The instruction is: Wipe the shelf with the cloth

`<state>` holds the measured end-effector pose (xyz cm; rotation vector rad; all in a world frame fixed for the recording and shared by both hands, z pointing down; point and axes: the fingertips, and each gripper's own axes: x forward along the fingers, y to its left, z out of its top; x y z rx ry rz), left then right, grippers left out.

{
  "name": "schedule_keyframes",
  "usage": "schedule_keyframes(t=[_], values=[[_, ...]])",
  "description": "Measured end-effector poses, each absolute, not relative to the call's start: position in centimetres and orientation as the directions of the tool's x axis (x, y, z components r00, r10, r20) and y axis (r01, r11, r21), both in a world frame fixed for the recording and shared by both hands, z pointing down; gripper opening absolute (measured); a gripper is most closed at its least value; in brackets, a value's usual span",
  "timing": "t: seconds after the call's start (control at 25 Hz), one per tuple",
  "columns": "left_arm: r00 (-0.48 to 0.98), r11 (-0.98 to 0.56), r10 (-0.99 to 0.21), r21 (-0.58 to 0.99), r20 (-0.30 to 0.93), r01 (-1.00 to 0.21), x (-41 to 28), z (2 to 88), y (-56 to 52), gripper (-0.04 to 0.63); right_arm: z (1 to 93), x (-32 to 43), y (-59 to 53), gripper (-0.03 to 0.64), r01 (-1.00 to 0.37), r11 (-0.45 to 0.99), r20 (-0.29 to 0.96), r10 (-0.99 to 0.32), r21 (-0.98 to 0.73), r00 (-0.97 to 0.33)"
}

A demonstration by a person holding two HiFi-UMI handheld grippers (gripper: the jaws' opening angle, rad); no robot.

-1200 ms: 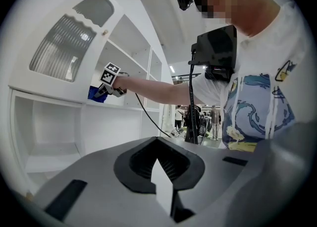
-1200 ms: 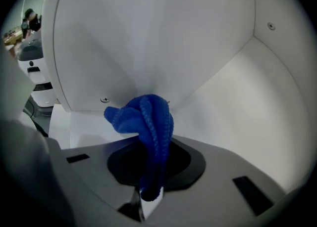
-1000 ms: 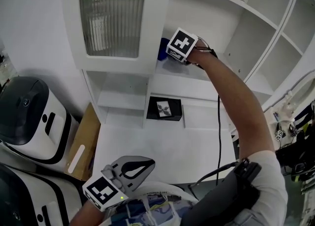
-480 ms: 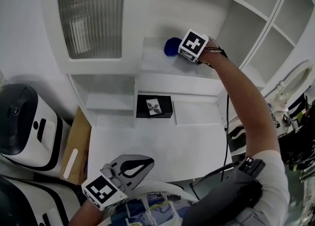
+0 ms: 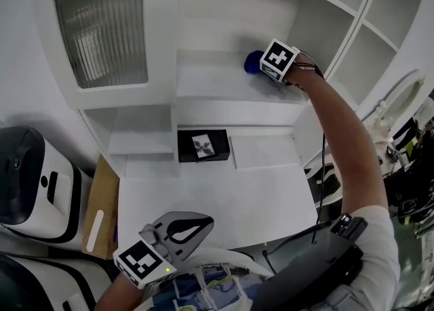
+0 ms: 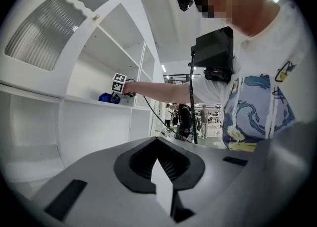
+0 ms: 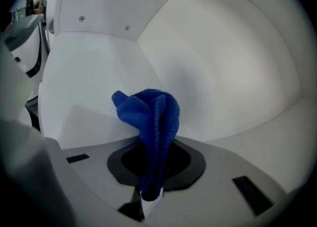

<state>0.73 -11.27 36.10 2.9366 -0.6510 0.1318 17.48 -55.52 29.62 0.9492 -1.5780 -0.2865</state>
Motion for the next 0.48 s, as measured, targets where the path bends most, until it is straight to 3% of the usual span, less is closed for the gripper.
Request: schedule_keyframes(t=[0.32, 0.48], values=[[0.905, -0.901, -0.408, 0.107, 0.118, -0.420, 0.8, 36.0, -11.4, 0.003, 29.8, 20.3, -55.1, 0.067, -0.430, 0.621, 0.731, -0.664, 0.655, 0.156], [0.906, -0.902, -0.408, 0.107, 0.111, -0.419, 0.4, 35.9, -11.4, 0.003, 29.1, 20.1, -54.9, 0.067, -0.457, 0.612, 0.732, -0.668, 0.645, 0.138]])
